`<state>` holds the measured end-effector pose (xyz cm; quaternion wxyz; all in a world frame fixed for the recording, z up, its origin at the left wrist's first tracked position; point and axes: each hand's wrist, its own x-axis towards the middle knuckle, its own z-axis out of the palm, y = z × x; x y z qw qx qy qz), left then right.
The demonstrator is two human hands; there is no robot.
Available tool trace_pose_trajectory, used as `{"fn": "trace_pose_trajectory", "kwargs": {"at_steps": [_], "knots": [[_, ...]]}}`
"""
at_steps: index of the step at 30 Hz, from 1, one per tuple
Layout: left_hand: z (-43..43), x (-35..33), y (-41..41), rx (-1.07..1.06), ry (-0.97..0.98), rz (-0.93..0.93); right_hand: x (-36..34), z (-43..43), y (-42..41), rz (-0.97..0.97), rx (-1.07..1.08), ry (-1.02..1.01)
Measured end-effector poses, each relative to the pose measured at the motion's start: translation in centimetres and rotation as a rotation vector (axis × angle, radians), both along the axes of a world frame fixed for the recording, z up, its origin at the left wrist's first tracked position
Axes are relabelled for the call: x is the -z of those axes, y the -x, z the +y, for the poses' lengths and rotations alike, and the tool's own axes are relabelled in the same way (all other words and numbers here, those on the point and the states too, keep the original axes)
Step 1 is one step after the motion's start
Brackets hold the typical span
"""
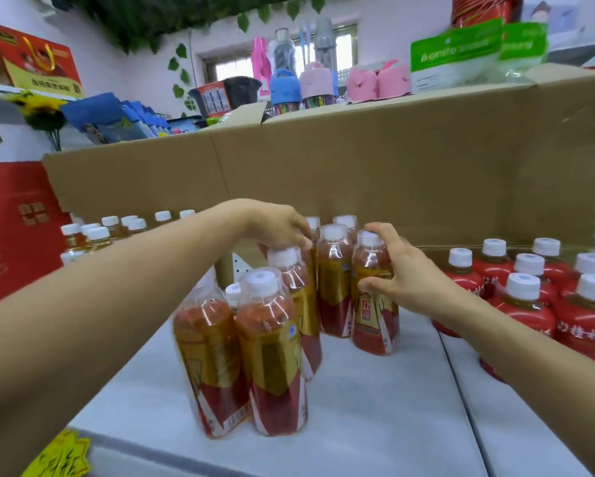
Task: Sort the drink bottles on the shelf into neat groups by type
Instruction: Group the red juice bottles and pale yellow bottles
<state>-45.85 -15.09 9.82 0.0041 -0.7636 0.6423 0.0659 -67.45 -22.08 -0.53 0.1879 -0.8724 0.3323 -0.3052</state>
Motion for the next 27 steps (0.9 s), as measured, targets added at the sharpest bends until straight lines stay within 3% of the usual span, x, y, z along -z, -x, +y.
{"fn": "trace_pose_trajectory", "kwargs": {"at_steps": [6, 9, 12, 13, 17, 24, 27], "knots": [[4.1, -0.3, -1.4, 0.005, 0.044, 0.323, -0.3, 0.4, -0.9, 0.05, 0.077, -0.06], [7.8, 0.0, -1.7, 0.027, 0.076, 0.355, -0.8, 2.9, -1.8, -0.055, 0.185, 0.276], [12.4, 0.4, -2.1, 0.035, 0.106, 0.36, -2.6, 8.1, -3.2, -0.283, -0.035, 0.367], [13.9, 0.5, -2.5, 0.032, 0.096, 0.352, -3.0, 9.7, -3.8, -0.249, -0.112, 0.331], [17.0, 1.4, -3.8, 0.057, 0.051, 0.299, -3.1, 13.4, -6.3, 0.199, -0.17, 0.257], [14.7, 3.5, -2.3, 0.233, 0.228, 0.413, -3.0, 13.0, -4.3, 0.206, -0.038, 0.212], [13.1, 4.1, -0.3, 0.294, 0.315, 0.369, -2.7, 11.4, -2.8, 0.194, 0.07, 0.2]]}}
